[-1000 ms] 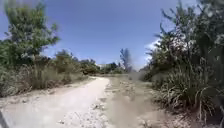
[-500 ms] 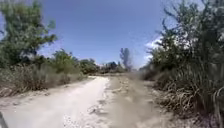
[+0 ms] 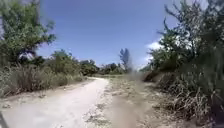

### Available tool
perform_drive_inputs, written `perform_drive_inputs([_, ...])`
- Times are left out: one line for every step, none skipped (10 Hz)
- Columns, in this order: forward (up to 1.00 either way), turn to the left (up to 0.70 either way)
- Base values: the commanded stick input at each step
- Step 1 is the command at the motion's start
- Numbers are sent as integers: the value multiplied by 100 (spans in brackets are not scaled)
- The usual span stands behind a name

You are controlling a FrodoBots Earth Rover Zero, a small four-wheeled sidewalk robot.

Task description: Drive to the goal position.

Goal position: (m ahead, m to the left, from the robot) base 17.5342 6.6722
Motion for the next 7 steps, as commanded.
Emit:
perform_drive_inputs([45,2])
perform_drive_inputs([45,2])
perform_drive_inputs([45,2])
perform_drive_inputs([45,2])
perform_drive_inputs([45,2])
perform_drive_inputs([45,2])
perform_drive_inputs([45,2])
